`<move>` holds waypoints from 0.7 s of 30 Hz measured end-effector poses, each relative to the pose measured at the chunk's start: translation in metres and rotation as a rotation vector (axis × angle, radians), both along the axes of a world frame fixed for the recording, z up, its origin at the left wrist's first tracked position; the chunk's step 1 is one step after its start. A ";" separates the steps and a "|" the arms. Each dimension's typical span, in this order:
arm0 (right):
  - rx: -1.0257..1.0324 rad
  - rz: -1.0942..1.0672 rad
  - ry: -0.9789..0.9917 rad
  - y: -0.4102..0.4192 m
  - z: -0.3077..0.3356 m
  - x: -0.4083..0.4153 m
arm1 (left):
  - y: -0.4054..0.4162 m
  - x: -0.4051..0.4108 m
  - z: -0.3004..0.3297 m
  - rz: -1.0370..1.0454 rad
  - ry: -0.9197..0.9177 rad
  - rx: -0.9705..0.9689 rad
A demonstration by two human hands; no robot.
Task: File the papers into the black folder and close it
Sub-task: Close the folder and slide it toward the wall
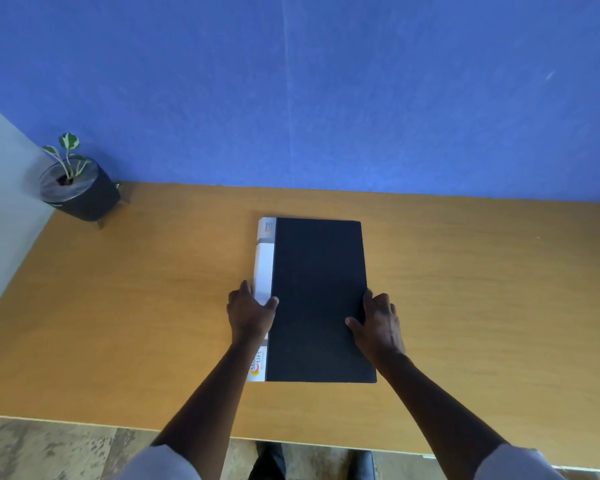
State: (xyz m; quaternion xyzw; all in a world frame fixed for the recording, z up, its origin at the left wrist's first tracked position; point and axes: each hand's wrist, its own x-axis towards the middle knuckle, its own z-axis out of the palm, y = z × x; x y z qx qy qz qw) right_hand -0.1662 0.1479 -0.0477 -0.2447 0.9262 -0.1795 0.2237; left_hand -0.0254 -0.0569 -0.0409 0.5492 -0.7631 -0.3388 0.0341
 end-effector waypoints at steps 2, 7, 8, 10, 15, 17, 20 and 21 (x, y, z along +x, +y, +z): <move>0.010 -0.001 -0.002 0.000 0.000 0.000 | -0.012 0.002 -0.003 0.023 0.059 0.080; -0.007 -0.042 0.011 -0.005 0.001 0.004 | -0.016 0.007 0.004 0.077 0.227 0.206; -0.007 -0.053 0.014 -0.007 0.002 0.005 | -0.015 0.007 0.004 0.076 0.253 0.233; -0.010 -0.070 0.019 -0.010 0.001 0.007 | -0.015 0.007 0.007 0.060 0.285 0.261; -0.094 -0.188 0.003 -0.017 0.001 0.006 | -0.026 0.008 0.009 0.049 0.407 0.349; -0.154 -0.248 -0.030 -0.025 0.003 0.003 | -0.034 0.010 0.011 0.046 0.456 0.377; -0.238 -0.283 -0.113 -0.042 0.008 -0.001 | -0.050 0.017 0.015 0.050 0.519 0.434; -0.268 -0.293 -0.155 -0.050 0.011 -0.002 | -0.057 0.020 0.017 0.057 0.530 0.454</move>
